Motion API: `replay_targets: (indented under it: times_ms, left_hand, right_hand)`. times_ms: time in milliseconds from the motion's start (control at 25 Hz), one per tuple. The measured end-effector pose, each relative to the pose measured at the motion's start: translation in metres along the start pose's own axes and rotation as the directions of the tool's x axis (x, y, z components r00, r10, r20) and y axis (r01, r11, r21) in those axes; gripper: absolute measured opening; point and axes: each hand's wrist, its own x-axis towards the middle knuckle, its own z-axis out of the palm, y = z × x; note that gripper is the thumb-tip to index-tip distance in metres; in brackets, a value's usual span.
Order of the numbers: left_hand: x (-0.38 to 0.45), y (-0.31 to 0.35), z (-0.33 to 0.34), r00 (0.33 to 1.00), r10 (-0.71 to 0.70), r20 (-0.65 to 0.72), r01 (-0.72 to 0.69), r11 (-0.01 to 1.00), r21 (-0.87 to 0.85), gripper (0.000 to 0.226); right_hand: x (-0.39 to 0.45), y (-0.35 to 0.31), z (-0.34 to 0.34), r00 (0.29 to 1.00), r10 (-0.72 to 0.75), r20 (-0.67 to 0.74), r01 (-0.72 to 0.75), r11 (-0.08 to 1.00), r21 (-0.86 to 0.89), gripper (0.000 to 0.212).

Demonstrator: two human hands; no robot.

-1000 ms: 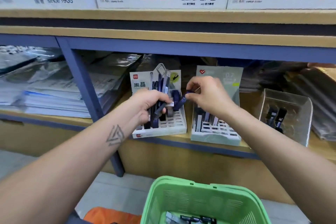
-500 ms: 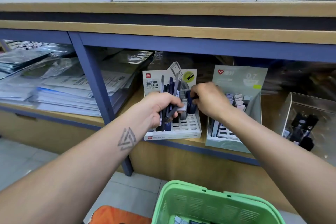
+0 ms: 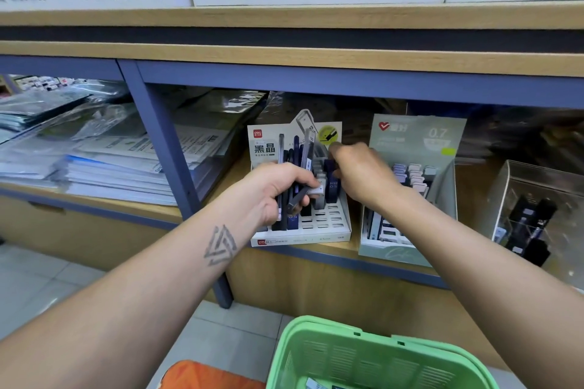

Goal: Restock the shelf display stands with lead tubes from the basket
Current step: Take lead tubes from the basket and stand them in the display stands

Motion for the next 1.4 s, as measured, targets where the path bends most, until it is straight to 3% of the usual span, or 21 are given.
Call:
replay_targets:
  times_ms: [280,360,400,440,520,560,680,840,1040,1160,1280,1400]
  left_hand:
    - [-0.003,0.000,-0.002,0.999,-0.019,0.033,0.020,1.000,-0.012,0.014]
    - [-0.005,0.001,-0.001,0.998,-0.027,0.054,0.029,0.999,-0.029,0.014]
    - [-0.006,0.001,0.000,0.997,-0.029,0.065,0.031,0.999,-0.036,0.013]
    - [-0.008,0.002,0.001,0.997,-0.028,0.077,0.032,0.999,-0.044,0.012]
    - [-0.013,0.003,0.006,0.994,-0.024,0.111,0.032,0.997,-0.071,0.009]
    - [-0.016,0.002,0.009,0.991,-0.022,0.135,0.033,0.996,-0.077,0.007]
    - [-0.024,-0.004,0.022,0.981,-0.012,0.195,0.024,0.998,-0.057,0.011]
    - [-0.033,-0.007,0.042,0.980,0.007,0.198,0.000,0.999,-0.036,0.014]
    - [-0.040,-0.009,0.065,0.983,0.069,0.168,-0.069,0.998,-0.008,0.013]
    - [-0.043,-0.011,0.080,0.981,0.141,0.136,-0.142,0.990,0.003,0.015]
    - [-0.047,-0.012,0.094,0.976,0.133,0.171,-0.129,0.991,-0.032,0.015]
    - [-0.048,-0.013,0.105,0.971,0.105,0.213,-0.094,0.994,-0.058,0.016]
  right_hand:
    - [-0.002,-0.008,-0.006,0.998,0.001,0.067,0.012,0.980,-0.197,0.021]
    - [-0.004,-0.007,-0.014,0.997,-0.018,0.076,0.025,0.995,-0.092,0.032]
    - [-0.007,-0.005,-0.021,0.994,0.003,0.105,-0.013,0.995,0.100,0.038]
    - [-0.012,-0.005,-0.029,0.986,0.033,0.166,-0.091,0.929,0.358,0.040]
    - [-0.032,-0.006,-0.043,0.952,0.034,0.303,-0.257,0.623,0.739,0.035]
    - [-0.044,-0.006,-0.046,0.953,0.039,0.301,-0.272,0.548,0.791,0.029]
    - [-0.072,-0.003,-0.044,0.965,0.145,0.220,-0.263,0.539,0.800,0.016]
    - [-0.090,0.023,-0.055,0.934,0.294,0.205,-0.312,0.388,0.867,0.016]
    - [-0.115,0.062,-0.072,0.908,0.352,0.226,-0.289,0.138,0.947,0.017]
    - [-0.128,0.075,-0.072,0.924,0.333,0.189,-0.247,0.141,0.959,0.020]
    - [-0.138,0.088,-0.076,0.948,0.299,0.112,-0.179,0.207,0.962,0.022]
    - [-0.145,0.099,-0.081,0.947,0.311,0.084,-0.184,0.306,0.934,0.011]
